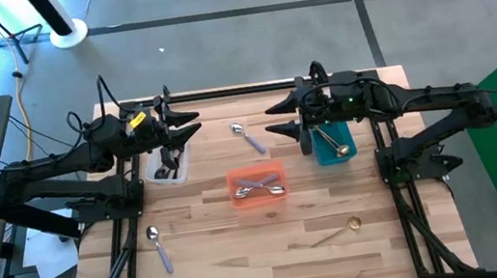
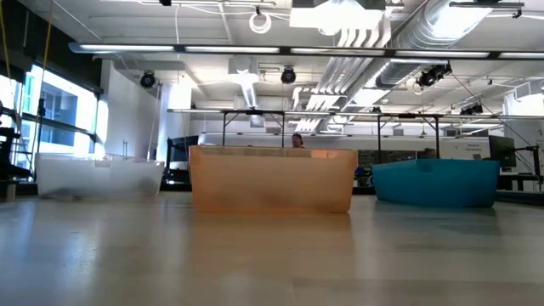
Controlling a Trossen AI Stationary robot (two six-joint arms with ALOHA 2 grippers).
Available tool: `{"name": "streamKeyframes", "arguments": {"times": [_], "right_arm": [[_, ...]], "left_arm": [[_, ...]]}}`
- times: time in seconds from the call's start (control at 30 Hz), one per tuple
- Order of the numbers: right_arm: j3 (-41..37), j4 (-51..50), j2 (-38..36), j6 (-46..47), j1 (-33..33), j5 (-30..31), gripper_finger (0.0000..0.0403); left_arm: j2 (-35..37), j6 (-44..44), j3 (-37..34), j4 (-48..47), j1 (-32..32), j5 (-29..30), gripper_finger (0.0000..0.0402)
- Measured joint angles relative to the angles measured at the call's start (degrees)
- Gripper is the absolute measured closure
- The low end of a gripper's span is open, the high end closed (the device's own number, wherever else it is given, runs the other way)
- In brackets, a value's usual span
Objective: Sort silverware by color (type)
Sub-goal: Put the gold spoon into the blue bin
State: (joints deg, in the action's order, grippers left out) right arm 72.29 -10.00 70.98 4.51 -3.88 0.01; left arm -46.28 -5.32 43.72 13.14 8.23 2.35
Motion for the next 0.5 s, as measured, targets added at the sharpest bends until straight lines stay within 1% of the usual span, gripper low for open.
{"name": "streamKeyframes", "arguments": {"times": [0.27, 0.5], "right_arm": [[0.0, 0.0, 0.0, 3.0, 0.0, 0.0, 0.0206], [0.0, 0.0, 0.0, 3.2, 0.0, 0.0, 0.0206]], "left_arm": [[0.0, 0.0, 0.0, 0.0, 0.0, 0.0, 0.0271], [0.0, 0.0, 0.0, 0.0, 0.0, 0.0, 0.0271]]}}
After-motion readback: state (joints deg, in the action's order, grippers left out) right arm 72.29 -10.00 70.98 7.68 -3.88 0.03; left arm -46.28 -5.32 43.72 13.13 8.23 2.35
